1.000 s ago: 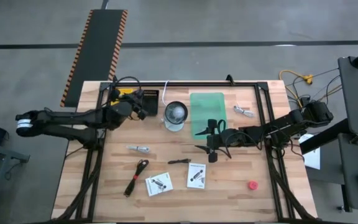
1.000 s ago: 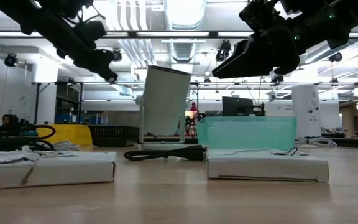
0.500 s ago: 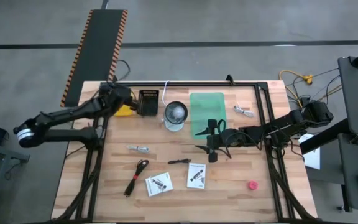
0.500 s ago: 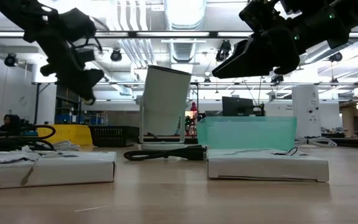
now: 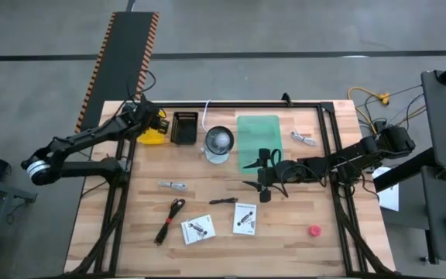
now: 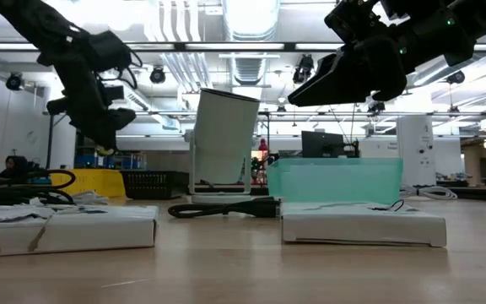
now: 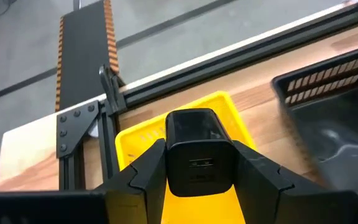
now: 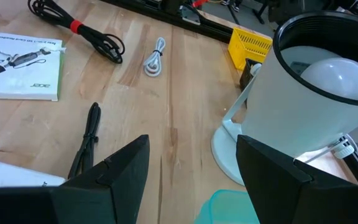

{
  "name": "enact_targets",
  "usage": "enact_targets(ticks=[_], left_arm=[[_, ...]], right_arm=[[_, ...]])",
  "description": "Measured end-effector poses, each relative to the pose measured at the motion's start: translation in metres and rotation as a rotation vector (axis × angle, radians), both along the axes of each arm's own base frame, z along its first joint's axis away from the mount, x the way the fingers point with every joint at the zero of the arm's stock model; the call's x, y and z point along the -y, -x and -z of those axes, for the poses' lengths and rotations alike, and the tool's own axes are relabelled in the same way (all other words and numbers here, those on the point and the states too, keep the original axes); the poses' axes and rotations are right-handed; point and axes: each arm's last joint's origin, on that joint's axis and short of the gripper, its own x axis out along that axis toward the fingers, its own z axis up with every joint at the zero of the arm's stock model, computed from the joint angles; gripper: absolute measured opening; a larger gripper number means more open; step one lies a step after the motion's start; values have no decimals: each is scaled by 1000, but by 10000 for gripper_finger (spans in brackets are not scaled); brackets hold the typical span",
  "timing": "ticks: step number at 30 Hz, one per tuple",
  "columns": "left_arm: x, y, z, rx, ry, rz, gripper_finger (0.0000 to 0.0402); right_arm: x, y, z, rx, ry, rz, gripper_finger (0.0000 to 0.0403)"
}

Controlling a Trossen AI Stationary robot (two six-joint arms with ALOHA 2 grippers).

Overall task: Pick and place items into bin
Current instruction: Put the black charger adapter into the yellow bin

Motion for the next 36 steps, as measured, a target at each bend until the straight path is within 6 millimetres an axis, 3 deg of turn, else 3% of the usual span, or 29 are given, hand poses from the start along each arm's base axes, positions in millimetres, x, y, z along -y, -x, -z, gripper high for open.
enact_targets(ticks=[20,36], left_arm=[[-24,-1,33,-142,129,-59,134],[-27,-2,39,-193,129,-84,150]], right_arm=[[0,0,0,-1,0,0,226],[0,0,0,-1,0,0,226]])
